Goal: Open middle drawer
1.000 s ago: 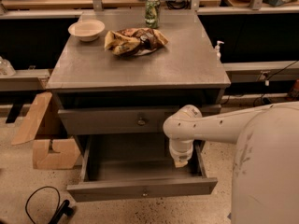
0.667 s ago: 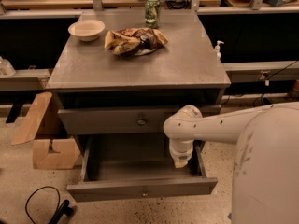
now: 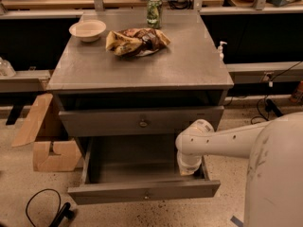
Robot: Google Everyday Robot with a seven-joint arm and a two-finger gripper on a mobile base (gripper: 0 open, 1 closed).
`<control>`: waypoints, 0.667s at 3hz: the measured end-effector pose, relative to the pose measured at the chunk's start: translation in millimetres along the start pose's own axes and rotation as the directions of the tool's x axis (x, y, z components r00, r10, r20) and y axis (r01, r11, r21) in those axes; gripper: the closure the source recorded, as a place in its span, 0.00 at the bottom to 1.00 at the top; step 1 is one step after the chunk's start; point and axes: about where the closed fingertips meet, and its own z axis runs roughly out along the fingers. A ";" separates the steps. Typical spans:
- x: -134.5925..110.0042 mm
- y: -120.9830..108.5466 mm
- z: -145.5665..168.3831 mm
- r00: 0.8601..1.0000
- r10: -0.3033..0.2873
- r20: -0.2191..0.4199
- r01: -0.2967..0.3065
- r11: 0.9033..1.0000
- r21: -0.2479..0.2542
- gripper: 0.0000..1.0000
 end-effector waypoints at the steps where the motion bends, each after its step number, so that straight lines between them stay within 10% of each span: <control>1: 2.4 -3.7 11.9 0.999 -0.024 0.035 0.022 0.998 0.052 1.00; 2: -1.8 -6.5 29.9 0.996 -0.043 0.073 0.039 0.998 0.059 1.00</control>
Offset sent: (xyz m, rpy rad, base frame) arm 0.0155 0.0086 -0.0475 0.1217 -0.0593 0.0718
